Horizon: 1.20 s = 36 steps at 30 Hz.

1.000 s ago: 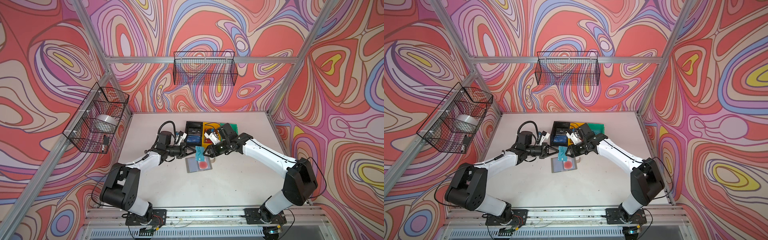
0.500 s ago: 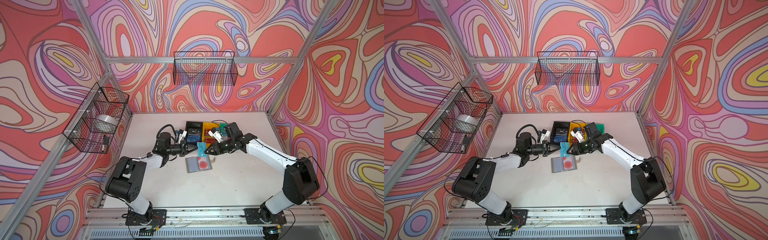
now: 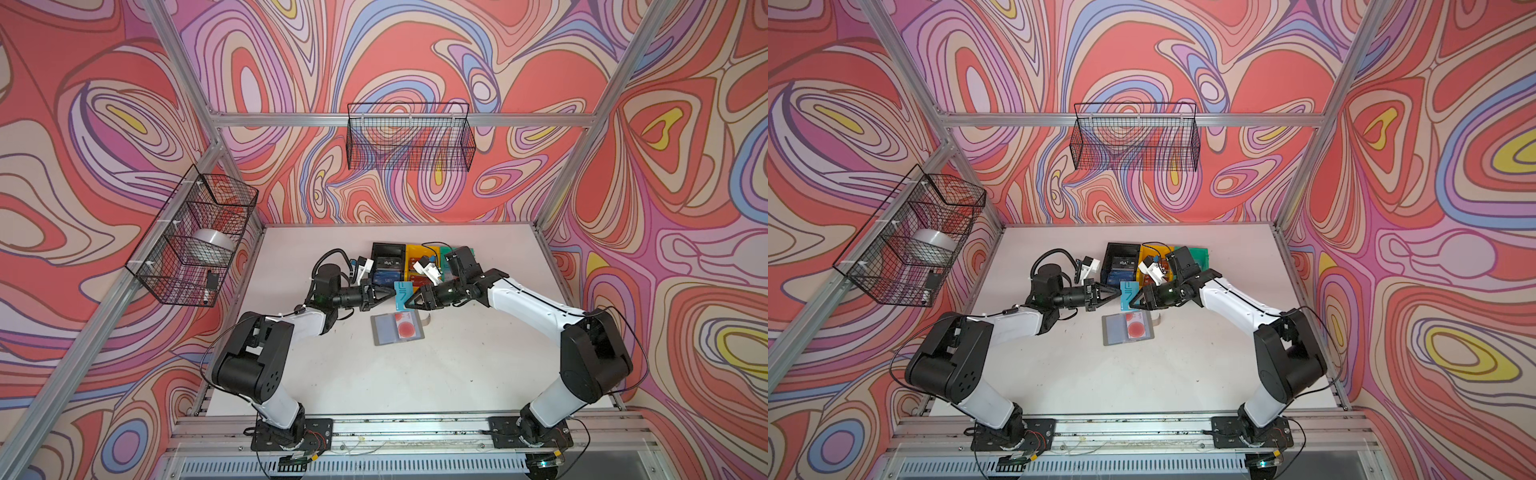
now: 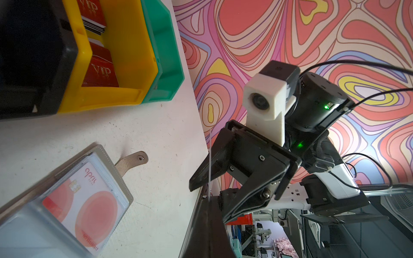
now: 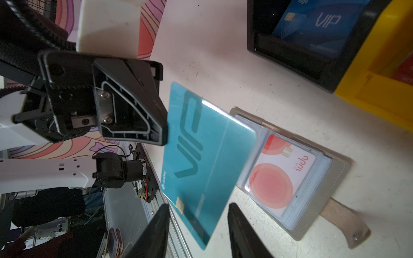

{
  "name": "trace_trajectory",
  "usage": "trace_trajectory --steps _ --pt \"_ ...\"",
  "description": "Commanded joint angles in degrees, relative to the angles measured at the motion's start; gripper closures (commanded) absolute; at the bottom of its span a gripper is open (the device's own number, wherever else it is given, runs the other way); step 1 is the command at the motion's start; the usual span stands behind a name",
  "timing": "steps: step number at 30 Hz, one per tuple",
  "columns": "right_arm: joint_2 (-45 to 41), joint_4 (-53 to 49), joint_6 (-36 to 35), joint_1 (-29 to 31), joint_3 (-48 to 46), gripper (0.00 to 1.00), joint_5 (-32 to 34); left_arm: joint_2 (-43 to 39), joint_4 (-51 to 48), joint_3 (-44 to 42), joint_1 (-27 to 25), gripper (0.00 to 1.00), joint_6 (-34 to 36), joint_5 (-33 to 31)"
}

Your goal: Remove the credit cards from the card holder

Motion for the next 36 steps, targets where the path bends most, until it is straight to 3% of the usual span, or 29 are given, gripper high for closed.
trace_trajectory --steps 1,16,18,22,31,36 --pt "0.46 1.86 0.1 0.09 0.38 0.58 -1.54 0.57 2.85 -0.63 -0.1 1.0 -0.49 0.97" --pt "0.64 4.05 0.78 0.09 0.65 0.86 -5.15 0.97 1.0 -0.43 -0.08 1.0 0.6 1.2" --pt "0.57 3.97 0.85 0.09 0.65 0.93 -5.13 0.73 0.09 -0.48 0.06 0.92 1.28 0.97" --pt "-0.34 4.14 1.55 0.09 0.21 1.0 -4.61 -0.37 -4.14 -0.65 1.19 0.86 3.8 0.26" --pt "-4.18 6.41 4.63 0.01 -2.76 1.0 -1.14 -6.22 -22.68 0.39 4.23 0.74 14.44 -3.54" --pt "-7.68 16.04 13.34 0.04 -7.43 1.0 2.3 -8.16 -20.61 -0.6 4.1 0.65 12.97 -4.85"
